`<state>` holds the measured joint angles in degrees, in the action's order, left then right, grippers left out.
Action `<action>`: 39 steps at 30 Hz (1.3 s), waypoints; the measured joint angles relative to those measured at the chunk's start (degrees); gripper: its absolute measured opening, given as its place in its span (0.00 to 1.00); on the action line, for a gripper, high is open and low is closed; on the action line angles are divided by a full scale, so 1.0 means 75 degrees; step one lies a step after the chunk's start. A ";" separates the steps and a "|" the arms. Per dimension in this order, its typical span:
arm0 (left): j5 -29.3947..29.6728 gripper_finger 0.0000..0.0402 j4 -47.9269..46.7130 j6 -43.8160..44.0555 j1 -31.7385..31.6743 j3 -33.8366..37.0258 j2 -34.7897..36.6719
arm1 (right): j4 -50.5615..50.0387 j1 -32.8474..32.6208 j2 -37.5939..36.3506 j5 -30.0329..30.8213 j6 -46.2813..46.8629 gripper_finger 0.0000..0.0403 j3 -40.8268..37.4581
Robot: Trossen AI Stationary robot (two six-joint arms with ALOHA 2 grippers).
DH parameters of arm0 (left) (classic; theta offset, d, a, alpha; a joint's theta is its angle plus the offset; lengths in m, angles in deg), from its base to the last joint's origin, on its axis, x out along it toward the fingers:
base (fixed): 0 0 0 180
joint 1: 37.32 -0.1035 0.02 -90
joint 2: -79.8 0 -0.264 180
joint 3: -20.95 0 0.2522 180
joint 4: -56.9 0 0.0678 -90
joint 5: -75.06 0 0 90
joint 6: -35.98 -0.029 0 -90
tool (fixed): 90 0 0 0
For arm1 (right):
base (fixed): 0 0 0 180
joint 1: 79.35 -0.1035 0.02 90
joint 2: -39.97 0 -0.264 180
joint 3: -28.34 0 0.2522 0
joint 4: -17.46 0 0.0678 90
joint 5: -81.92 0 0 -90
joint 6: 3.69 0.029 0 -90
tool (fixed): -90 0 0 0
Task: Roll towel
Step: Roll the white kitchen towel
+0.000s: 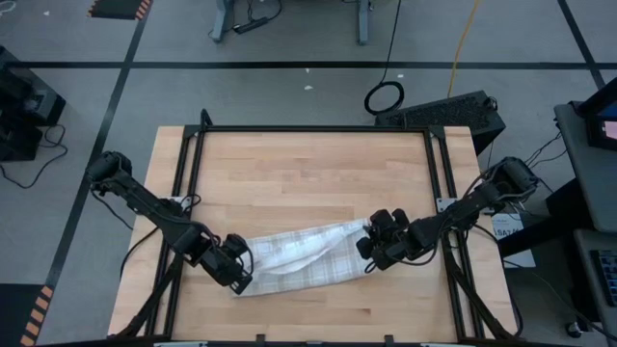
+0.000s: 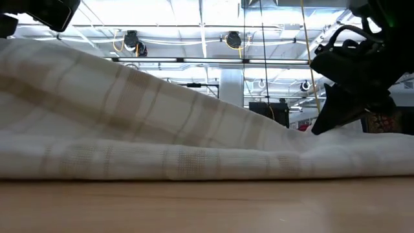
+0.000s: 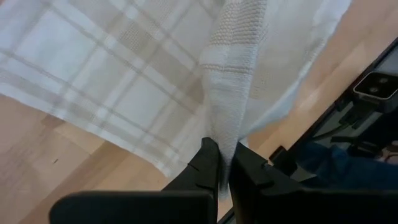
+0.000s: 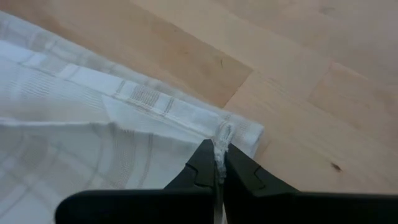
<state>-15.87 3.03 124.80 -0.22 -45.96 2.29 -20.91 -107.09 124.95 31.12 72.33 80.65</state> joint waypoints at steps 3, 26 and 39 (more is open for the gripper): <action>0.0209 0.05 -0.0006 -0.0003 0.0000 0.0000 0.0000 | -0.0048 0.0008 0.0006 0.0005 -0.0009 0.00 0.0000; 0.1157 0.05 -0.0630 0.0852 0.0000 0.0000 -0.0006 | -0.0545 0.0509 -0.0095 0.0326 -0.0530 0.35 0.0035; 0.1311 0.05 -0.0746 0.1122 0.0000 0.0000 -0.0012 | -0.3498 0.0037 -0.2717 -0.0862 -0.0214 0.40 0.0443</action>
<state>-6.03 -2.57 133.21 -0.22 -45.96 2.20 -47.14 -106.81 104.57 24.65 70.73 83.97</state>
